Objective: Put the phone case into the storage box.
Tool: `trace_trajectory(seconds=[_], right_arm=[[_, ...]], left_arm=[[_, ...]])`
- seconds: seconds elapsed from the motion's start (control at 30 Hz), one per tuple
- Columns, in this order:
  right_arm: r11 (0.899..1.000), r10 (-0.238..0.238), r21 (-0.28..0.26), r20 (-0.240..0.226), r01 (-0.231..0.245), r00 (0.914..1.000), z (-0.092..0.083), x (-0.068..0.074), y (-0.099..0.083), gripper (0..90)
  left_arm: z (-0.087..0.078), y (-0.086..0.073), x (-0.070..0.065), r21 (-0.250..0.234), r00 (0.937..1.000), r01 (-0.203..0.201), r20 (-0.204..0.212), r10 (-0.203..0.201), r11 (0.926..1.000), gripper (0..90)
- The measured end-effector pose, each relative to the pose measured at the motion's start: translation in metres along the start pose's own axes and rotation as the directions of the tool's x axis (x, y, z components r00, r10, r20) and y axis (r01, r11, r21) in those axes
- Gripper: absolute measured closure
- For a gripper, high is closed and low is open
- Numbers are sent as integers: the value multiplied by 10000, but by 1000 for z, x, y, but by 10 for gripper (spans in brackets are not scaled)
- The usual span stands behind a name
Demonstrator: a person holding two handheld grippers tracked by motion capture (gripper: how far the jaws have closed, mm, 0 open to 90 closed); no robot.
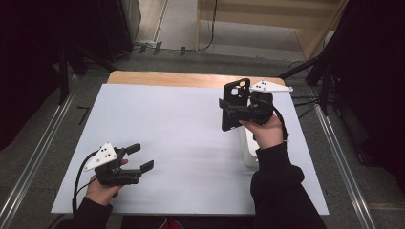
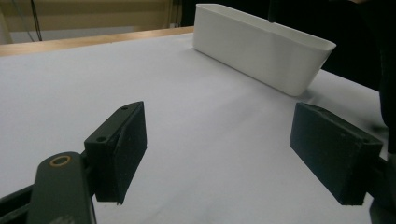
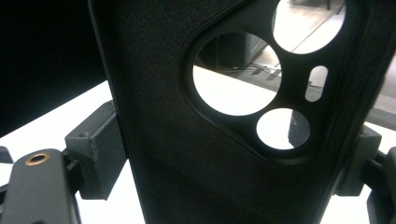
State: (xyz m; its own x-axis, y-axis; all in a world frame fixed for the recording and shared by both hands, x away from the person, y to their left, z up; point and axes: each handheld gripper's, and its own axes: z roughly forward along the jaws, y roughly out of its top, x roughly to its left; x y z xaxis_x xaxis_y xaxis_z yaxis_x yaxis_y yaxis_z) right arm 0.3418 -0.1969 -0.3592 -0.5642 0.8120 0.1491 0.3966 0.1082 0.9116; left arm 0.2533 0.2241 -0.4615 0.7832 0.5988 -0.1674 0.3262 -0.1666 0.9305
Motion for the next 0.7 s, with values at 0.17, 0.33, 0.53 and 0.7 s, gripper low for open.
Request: trace_trajectory(seconds=[0.17, 0.33, 0.53, 0.7], right_arm=[[9999, -73, -87, 477, 78, 9988, -7, -11, 5, 141], [9996, 222, -183, 714, -210, 9972, -12, -22, 6, 141], [9988, 427, -281, 1045, -400, 9936, -17, -36, 5, 141], [9983, 519, -331, 1329, -479, 9898, -17, -45, 6, 141]], left_arm=[[1, 0, -1, 20, 9999, -108, 70, 108, 9999, 188], [0, 0, -1, 38, 9999, -146, 49, 146, 9999, 188], [-2, 0, 0, 16, 10000, -75, -18, 75, 10000, 188], [-1, 0, -1, 65, 9998, -187, -50, 187, 9998, 188]])
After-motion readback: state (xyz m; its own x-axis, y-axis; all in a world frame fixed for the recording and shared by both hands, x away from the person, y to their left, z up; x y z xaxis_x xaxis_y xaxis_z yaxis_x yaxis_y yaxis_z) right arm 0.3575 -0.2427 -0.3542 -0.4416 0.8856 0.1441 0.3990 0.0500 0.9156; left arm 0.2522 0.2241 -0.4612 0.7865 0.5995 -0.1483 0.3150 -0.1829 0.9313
